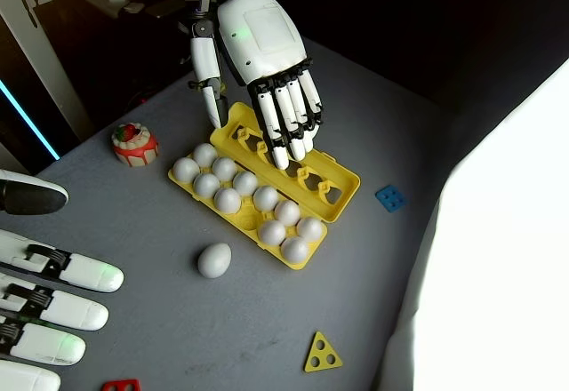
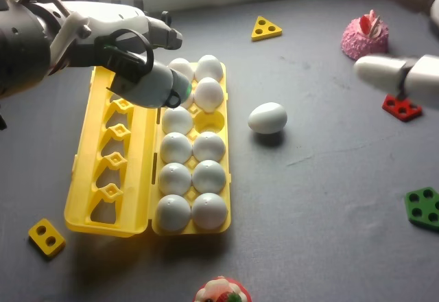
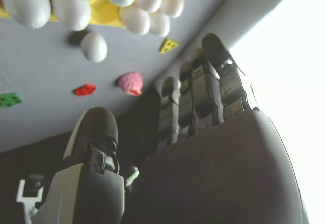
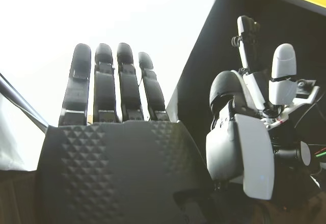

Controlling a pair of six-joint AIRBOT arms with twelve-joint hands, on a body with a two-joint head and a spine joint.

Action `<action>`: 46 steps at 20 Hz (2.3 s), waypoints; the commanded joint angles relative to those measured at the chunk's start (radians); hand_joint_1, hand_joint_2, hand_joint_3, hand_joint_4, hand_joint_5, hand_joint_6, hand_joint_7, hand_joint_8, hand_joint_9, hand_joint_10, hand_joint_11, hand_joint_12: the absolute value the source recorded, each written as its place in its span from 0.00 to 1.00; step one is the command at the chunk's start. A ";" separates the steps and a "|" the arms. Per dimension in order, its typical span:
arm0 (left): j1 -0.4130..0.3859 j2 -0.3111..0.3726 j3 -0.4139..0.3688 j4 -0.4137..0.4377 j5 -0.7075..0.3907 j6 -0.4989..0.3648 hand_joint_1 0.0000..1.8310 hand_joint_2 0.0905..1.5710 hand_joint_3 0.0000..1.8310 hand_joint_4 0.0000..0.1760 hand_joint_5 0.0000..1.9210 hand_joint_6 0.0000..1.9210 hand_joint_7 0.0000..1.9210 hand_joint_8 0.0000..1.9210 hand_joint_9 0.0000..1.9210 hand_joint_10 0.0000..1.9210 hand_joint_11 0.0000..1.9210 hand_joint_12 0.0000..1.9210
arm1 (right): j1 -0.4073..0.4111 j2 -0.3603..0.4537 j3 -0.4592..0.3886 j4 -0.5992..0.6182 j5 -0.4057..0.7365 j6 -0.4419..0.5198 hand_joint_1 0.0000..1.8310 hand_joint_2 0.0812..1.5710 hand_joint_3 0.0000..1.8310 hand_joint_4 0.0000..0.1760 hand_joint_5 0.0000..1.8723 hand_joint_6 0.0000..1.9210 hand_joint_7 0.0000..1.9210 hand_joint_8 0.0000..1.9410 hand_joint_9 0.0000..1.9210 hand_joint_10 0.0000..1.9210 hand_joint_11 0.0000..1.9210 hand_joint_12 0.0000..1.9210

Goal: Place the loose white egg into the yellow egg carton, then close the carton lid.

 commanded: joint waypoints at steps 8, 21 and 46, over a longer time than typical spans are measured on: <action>-0.035 -0.006 0.012 -0.014 -0.067 0.000 0.18 0.86 0.00 0.35 0.11 0.00 0.12 0.00 0.14 0.01 0.00 0.45 | 0.077 -0.228 0.137 0.279 -0.011 -0.186 0.34 0.64 0.00 0.00 0.02 0.00 0.05 0.00 0.05 0.00 0.00 0.09; -0.036 -0.007 0.024 0.025 -0.045 0.046 0.24 0.85 0.00 0.30 0.11 0.00 0.09 0.00 0.11 0.00 0.00 0.41 | 0.148 -0.385 0.278 0.590 -0.192 -0.204 0.74 0.67 0.03 0.00 0.04 0.00 0.03 0.00 0.01 0.00 0.00 0.06; -0.046 -0.006 0.011 0.071 -0.056 0.059 0.22 0.86 0.00 0.29 0.12 0.00 0.11 0.00 0.12 0.00 0.00 0.42 | 0.113 -0.543 0.438 0.756 -0.240 -0.191 0.73 0.51 0.30 0.00 0.16 0.00 0.03 0.00 0.01 0.00 0.00 0.01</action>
